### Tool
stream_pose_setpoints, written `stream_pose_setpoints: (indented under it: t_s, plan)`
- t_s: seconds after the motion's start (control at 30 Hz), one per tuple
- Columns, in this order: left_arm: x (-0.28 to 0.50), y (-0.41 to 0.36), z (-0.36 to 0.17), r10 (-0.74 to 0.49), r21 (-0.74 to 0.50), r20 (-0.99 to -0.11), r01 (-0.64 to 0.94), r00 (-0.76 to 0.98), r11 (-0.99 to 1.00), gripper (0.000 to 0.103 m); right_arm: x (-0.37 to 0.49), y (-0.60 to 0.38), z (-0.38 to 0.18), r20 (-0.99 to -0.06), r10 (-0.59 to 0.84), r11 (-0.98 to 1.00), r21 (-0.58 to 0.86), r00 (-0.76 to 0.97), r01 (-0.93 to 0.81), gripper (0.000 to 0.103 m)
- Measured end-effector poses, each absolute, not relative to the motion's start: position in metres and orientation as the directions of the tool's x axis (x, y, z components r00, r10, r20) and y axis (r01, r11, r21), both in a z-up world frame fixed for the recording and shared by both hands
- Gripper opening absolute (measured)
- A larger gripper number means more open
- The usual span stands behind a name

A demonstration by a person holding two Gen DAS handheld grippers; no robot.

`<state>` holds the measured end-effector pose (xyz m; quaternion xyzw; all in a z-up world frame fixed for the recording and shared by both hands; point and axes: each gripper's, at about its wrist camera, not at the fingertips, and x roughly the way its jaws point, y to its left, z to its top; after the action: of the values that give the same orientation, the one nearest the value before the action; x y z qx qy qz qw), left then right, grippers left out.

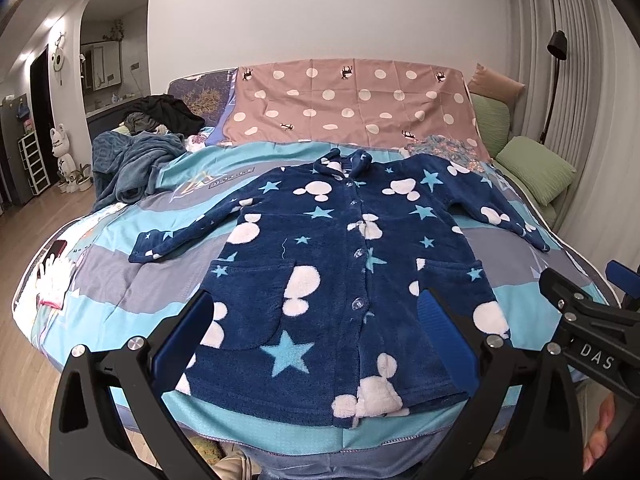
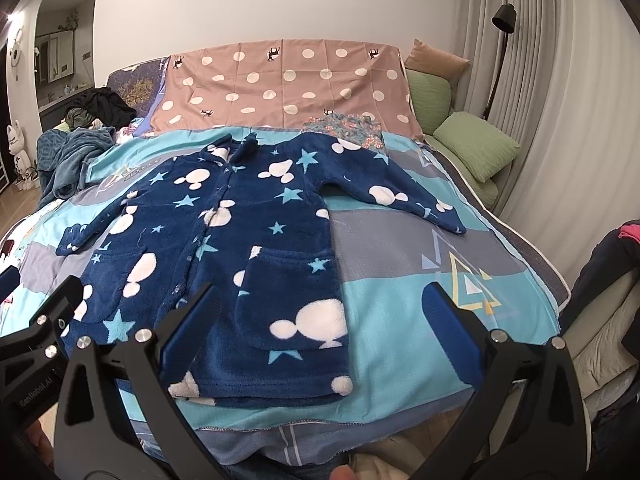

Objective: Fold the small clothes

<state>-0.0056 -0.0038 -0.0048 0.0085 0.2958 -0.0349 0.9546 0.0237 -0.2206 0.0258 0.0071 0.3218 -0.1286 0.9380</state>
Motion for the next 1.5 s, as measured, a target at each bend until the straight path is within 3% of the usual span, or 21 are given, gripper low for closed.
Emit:
stream_pose_setpoints:
  t_s: [1.5]
  plan:
    - [0.0028, -0.0036, -0.0057, -0.048, -0.007, -0.571, 0.054, 0.819, 0.999, 0.102, 0.0325, -0.2279, 0.0172, -0.621, -0.242, 0.966, -0.085, 0.745, 0.243, 0.101]
